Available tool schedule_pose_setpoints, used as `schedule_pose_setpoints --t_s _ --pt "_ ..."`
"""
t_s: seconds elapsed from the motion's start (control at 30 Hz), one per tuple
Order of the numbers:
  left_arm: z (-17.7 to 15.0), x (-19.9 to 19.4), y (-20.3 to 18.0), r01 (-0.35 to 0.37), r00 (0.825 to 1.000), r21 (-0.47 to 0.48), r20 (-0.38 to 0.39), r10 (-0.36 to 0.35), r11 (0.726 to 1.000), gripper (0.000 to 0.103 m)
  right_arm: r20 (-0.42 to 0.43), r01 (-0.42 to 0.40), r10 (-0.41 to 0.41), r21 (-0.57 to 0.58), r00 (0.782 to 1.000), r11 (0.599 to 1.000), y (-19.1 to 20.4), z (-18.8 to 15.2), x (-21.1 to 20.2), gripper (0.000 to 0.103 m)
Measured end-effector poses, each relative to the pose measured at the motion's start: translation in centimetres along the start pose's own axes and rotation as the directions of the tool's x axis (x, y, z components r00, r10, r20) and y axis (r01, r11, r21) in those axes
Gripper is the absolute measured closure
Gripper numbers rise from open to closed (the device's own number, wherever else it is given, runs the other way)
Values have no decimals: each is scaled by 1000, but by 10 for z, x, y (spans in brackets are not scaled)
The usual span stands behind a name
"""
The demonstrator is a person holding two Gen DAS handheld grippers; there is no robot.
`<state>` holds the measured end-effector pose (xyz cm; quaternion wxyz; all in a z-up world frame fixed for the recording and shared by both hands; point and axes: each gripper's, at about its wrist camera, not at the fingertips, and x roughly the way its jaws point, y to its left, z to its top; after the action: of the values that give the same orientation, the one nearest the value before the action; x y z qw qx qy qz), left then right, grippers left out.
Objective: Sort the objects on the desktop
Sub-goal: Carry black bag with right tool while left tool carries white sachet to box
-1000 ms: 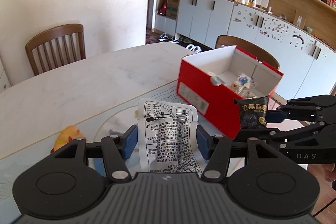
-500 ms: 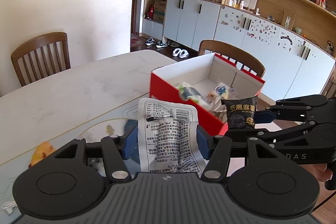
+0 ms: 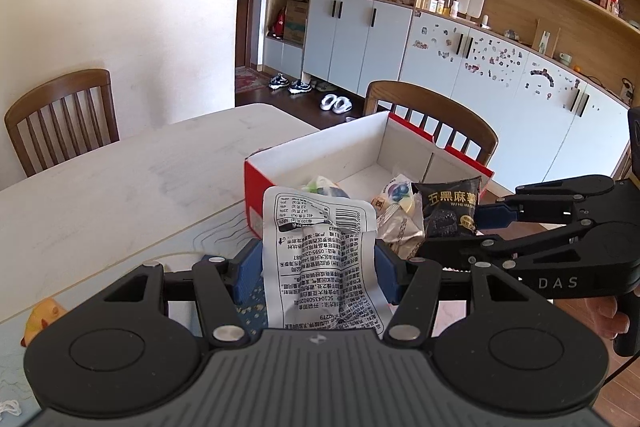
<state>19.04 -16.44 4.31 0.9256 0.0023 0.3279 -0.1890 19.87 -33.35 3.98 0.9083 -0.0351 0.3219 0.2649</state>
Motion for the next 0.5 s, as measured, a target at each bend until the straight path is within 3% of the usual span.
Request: schedule_pose_setpoints --t_s 0.5 --pt "28 46 -36 11 1000 1 -23 -11 1000 45 -16 19 -19 14 1000 1000 -70 17 4 63"
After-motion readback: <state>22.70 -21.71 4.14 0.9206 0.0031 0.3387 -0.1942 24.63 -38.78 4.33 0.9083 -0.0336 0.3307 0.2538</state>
